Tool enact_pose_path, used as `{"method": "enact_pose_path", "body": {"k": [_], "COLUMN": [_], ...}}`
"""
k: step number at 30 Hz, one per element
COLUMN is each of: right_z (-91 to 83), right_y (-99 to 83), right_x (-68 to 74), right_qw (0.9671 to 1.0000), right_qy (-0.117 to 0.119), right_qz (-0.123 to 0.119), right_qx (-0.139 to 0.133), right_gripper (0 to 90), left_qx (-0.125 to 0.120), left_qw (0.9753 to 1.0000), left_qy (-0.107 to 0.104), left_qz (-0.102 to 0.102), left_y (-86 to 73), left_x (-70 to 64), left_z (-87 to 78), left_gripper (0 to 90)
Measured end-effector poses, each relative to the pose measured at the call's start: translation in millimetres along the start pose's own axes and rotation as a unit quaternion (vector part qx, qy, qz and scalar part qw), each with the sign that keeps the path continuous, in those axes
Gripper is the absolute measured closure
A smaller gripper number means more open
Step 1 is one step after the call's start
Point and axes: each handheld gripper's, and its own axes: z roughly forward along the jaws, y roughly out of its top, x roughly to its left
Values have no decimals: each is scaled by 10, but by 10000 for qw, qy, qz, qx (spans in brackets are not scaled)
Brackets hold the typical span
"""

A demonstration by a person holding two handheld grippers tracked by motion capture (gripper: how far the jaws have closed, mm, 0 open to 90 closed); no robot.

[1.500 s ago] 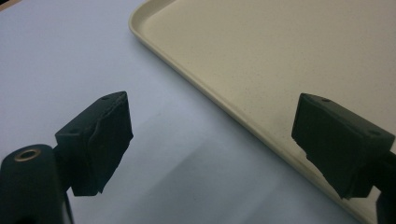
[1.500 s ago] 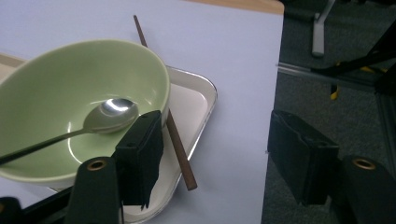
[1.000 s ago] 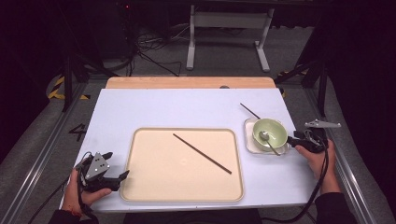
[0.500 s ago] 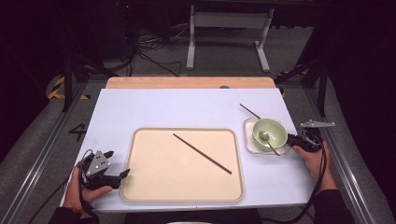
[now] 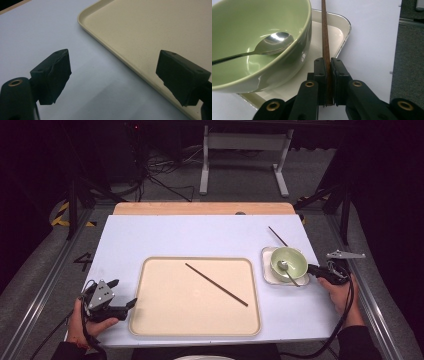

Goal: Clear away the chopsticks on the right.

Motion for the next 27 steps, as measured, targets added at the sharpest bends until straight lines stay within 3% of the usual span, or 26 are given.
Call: {"method": "enact_pose_path", "body": {"k": [5, 12, 15, 18, 20, 27], "right_z": [-54, -228, -317, -426, -458, -580], "right_y": [1, -19, 10, 83, 110, 244], "right_x": [-1, -88, -103, -68, -45, 167], "right_qw": [9999, 9977, 9958, 9929, 9909, 9881], "right_qy": [-82, -192, -251, -244, -108, 83], "right_qz": [-5, 374, 392, 352, 406, 175], "right_qx": [-86, -535, -785, -1111, -1280, -1528], "right_gripper": [848, 849, 848, 849, 849, 849], "left_qx": [-60, -99, -93, -107, -133, -173], "left_qw": [10000, 9999, 9999, 9999, 9998, 9997], "left_qy": [23, 12, 51, 109, 136, 150], "left_qz": [14, -27, -37, -57, -102, -103], "left_y": [5, 0, -19, -48, -59, -63], "left_x": [1, 1, 4, -3, -6, 2], "left_z": [-7, -12, -43, -94, -126, -151], "left_gripper": [135, 135, 135, 134, 133, 132]}}
